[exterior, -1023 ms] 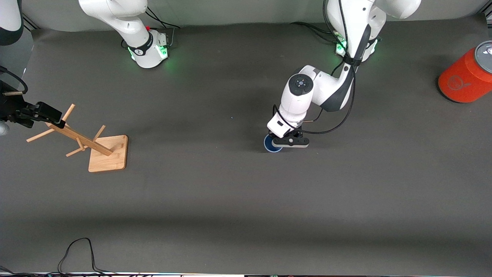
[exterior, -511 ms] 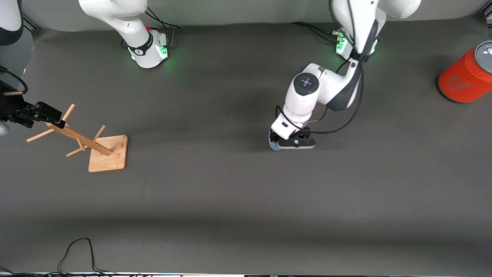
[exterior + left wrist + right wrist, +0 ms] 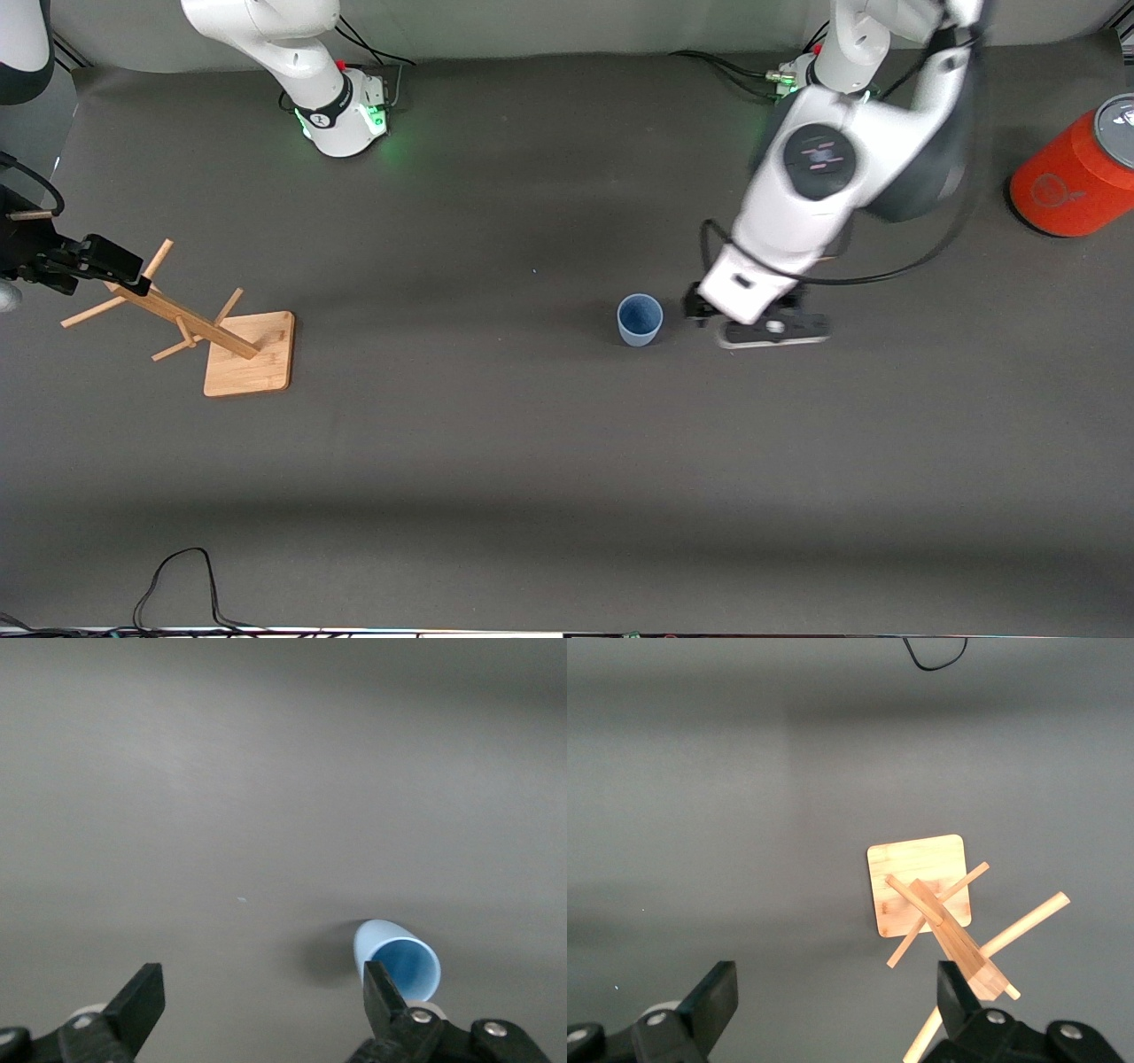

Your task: Rotate and upright cup with both arms

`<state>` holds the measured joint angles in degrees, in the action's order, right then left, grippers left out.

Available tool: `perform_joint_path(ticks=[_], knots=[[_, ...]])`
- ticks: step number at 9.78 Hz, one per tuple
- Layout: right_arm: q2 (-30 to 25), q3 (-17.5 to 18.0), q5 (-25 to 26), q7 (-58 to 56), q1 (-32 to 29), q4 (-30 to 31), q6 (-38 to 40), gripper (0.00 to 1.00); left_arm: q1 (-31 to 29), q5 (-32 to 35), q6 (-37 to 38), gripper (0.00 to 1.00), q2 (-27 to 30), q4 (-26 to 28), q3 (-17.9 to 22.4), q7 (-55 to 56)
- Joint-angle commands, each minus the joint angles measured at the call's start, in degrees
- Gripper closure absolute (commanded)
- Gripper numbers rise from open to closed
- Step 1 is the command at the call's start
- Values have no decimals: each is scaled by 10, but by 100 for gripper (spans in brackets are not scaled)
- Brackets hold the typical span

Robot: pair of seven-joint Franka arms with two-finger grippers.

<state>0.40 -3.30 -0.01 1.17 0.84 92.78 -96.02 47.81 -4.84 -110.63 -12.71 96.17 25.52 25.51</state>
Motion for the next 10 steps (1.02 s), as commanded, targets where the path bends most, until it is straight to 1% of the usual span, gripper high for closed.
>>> perform_joint_path(ticks=[1, 2, 3, 5, 7, 8, 9, 10], knots=[[1, -1, -3, -5, 0, -5, 1, 0, -47, 4, 41, 0, 35, -22, 12, -68], [0, -1, -3, -5, 0, -5, 1, 0, -82, 8, 77, 0, 41, -38, 12, -99], [1, -1, -3, -5, 0, -5, 1, 0, -110, 21, 111, 0, 39, -67, 12, -127], [1, -1, -3, -5, 0, -5, 1, 0, -163, 22, 141, 0, 38, -97, 11, -136], [1, -1, -3, -5, 0, -5, 1, 0, -209, 22, 142, 0, 38, -99, 11, -215], [1, -1, -4, -5, 0, -5, 1, 0, -227, 21, 158, 0, 40, -100, 11, -242], [1, -1, -5, -5, 0, -4, 1, 0, -231, 22, 176, 0, 42, -100, 12, -242], [1, -1, -6, -5, 0, -5, 1, 0, -234, 22, 175, 0, 42, -99, 14, -238]])
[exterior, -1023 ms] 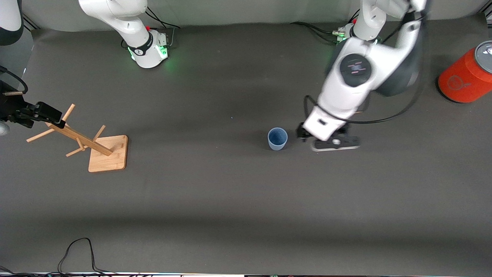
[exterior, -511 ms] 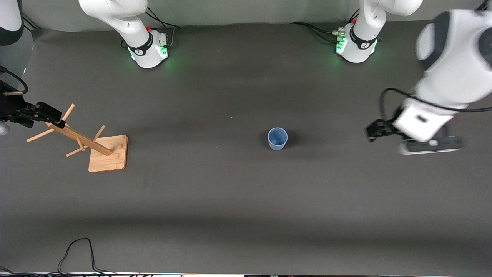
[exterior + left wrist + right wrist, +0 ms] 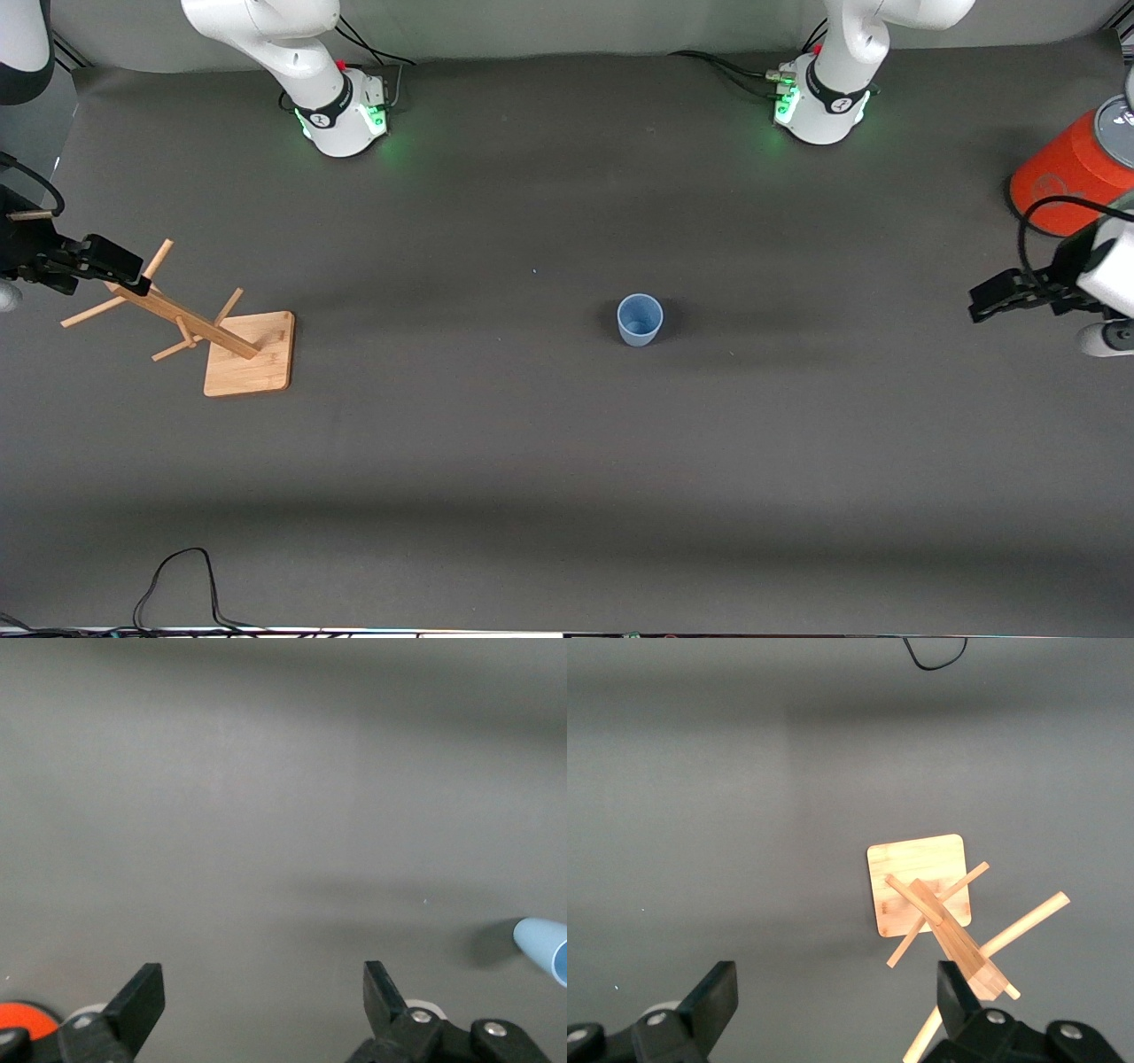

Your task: Rotate and upright cup with both arms

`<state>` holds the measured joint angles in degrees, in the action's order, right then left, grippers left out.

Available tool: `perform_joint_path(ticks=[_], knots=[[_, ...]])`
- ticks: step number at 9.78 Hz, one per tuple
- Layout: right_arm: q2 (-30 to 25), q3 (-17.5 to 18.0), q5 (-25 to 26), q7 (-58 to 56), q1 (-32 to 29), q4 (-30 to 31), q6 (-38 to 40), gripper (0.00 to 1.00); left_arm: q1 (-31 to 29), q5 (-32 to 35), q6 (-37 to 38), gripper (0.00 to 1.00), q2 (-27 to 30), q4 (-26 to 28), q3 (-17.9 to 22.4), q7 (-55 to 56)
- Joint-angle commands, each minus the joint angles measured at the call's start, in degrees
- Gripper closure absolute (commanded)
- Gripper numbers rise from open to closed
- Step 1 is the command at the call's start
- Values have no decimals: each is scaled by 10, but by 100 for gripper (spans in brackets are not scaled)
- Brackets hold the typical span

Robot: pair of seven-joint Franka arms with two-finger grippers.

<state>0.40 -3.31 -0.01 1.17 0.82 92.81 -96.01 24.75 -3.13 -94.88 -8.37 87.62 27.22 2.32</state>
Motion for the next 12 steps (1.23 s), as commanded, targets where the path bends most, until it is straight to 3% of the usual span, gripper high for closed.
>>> perform_joint_path(ticks=[1, 2, 5, 7, 9, 12], knots=[[1, -2, -9, -5, 0, -5, 1, 0, -8, 7, 21, 0, 1, -10, -7, -2], [1, -2, -10, -5, -1, -4, 1, 0, -63, 15, 28, 0, 12, -1, -62, 4], [1, -2, -11, -5, -1, -5, 1, 0, -274, 37, 34, 0, 48, 26, -300, 62], [1, -2, -11, -5, 0, -4, 1, 0, -302, 36, 37, 0, 49, 19, -319, 47], [2, -3, -11, -5, -1, -4, 1, 0, -242, 36, 37, 0, 49, 11, -267, 42], [1, -3, -11, -5, -1, -4, 1, 0, -237, 36, 37, 0, 49, 8, -262, 35]])
